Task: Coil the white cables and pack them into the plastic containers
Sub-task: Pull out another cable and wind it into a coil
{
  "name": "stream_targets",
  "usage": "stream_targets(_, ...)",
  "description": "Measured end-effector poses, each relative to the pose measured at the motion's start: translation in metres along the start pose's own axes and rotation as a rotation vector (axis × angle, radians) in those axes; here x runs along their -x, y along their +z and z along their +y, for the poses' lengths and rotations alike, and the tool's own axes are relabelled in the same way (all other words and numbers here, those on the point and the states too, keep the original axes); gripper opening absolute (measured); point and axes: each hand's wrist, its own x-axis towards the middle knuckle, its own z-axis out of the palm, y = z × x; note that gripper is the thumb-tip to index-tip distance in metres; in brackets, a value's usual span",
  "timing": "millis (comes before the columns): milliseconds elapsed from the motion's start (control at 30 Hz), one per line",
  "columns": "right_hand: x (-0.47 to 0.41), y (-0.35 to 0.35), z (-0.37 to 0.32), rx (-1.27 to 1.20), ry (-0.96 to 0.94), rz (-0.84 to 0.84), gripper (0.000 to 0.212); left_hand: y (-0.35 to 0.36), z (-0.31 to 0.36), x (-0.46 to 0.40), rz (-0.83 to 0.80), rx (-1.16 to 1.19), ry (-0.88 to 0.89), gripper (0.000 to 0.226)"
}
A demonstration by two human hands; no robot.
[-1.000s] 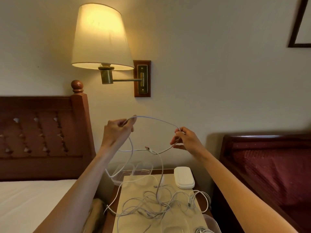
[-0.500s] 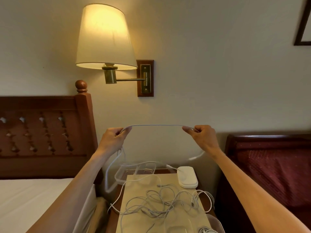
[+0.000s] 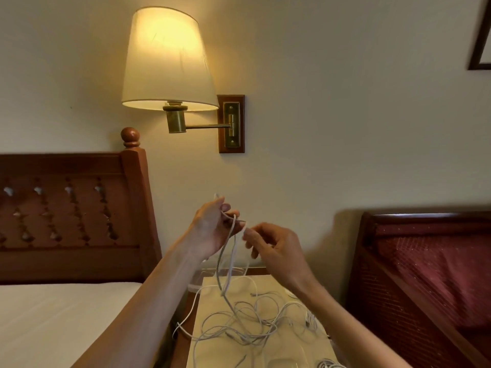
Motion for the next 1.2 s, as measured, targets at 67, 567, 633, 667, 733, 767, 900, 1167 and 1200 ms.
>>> stream_targets(67, 0.007, 0.004, -0.009, -0.141, 0.078, -0.077, 0.039, 0.003, -0.002, 0.003, 0.023, 0.025, 0.037, 0.042)
stream_targets(567, -0.045, -0.059, 0.026, -0.126, 0.335, 0.217, 0.034, -0.043, -0.013, 0.012, -0.224, -0.955, 0.167, 0.024)
stream_targets(633, -0.053, -0.076, 0.035, -0.207, 0.432, 0.237, 0.034, -0.049, -0.010, 0.011, -0.103, -0.702, 0.164, 0.033)
stream_targets(667, -0.057, -0.084, 0.040, -0.353, 0.494, 0.250, 0.033, -0.051, -0.007, 0.011, -0.021, -0.567, 0.177, 0.033)
stream_targets(733, -0.063, -0.094, 0.045, -0.780, 0.578, 0.309, 0.031, -0.057, -0.006, 0.010, 0.080, -0.324, 0.228, 0.030)
stream_targets(767, -0.065, -0.098, 0.048, -0.973, 0.582, 0.353, 0.030, -0.059, -0.007, 0.009, 0.096, -0.223, 0.262, 0.030)
stream_targets(900, -0.069, -0.106, 0.059, -1.083, 0.615, 0.407, 0.022, -0.059, -0.010, 0.007, 0.109, -0.150, 0.351, 0.036)
stream_targets(1167, -0.045, -0.046, 0.040, 0.298, 0.079, -0.137, 0.060, -0.006, 0.013, 0.016, -0.155, -0.623, 0.423, 0.034)
stream_targets(1200, -0.042, -0.036, 0.031, 0.141, 0.078, -0.271, 0.051, 0.000, 0.014, 0.016, -0.147, -0.657, 0.437, 0.033)
